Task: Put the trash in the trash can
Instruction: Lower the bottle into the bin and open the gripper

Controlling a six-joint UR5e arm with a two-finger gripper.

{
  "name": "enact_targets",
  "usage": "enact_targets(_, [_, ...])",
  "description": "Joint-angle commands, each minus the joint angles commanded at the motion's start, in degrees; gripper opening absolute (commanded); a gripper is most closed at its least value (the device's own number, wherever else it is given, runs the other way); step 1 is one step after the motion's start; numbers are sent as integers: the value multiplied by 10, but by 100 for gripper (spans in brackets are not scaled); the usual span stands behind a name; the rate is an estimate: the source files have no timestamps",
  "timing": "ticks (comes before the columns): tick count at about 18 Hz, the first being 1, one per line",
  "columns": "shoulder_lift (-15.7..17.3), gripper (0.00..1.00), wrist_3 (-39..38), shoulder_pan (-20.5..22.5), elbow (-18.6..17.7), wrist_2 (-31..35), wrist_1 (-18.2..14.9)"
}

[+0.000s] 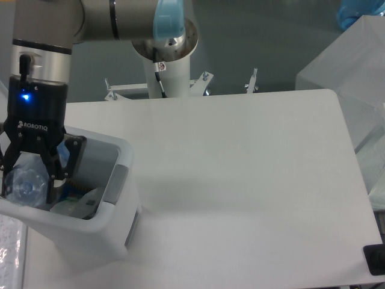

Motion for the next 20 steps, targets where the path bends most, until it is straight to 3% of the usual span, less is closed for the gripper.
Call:
enact_targets(5, [2,69,0,1,-7,0,-1])
enact_targets(14, [54,67,46,1,-111,0,-1])
enact_targets(20, [40,68,55,0,-146,0,-2])
